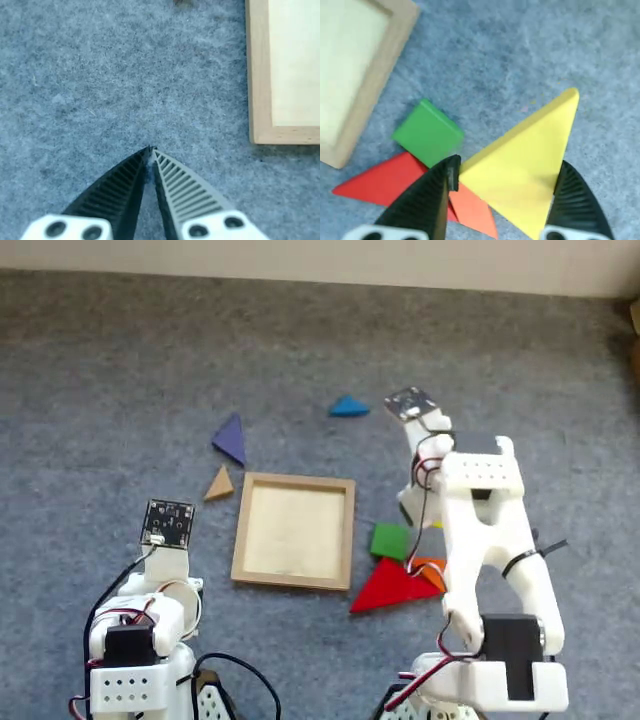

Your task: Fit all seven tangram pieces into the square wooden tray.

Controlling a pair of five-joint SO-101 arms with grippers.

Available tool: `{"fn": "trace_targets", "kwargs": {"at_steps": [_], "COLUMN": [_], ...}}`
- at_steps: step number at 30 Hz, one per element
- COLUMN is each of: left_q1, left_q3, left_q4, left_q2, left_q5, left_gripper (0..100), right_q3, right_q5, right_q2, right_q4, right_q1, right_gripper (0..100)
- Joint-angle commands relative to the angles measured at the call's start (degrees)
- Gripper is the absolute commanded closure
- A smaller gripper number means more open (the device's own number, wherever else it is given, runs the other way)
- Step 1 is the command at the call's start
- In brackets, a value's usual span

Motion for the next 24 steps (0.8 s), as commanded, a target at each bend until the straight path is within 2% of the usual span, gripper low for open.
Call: {"fn": "trace_targets", "kwargs": {"at_steps": [1,7,24], "left_q1": [-0.48,-0.48,-0.48], "left_q3": [1.19,1.19,1.19], "left_q4": [0.44,0.44,0.44], "left_q2": [-2.15,-2.15,-2.15], "left_q5": [0.44,0.44,0.44], "left_gripper": [99,99,99], "right_q3": [-0.84,-0.84,-1.01], "right_q5": [-4.66,-14.86,-37.89], "right_q2": [-4.26,-4.18,-4.09], "right_q4": [1.10,1.10,0.48], "right_q1": [-4.09,-11.65,-30.55], "right_gripper": [81.4,81.4,81.4]}}
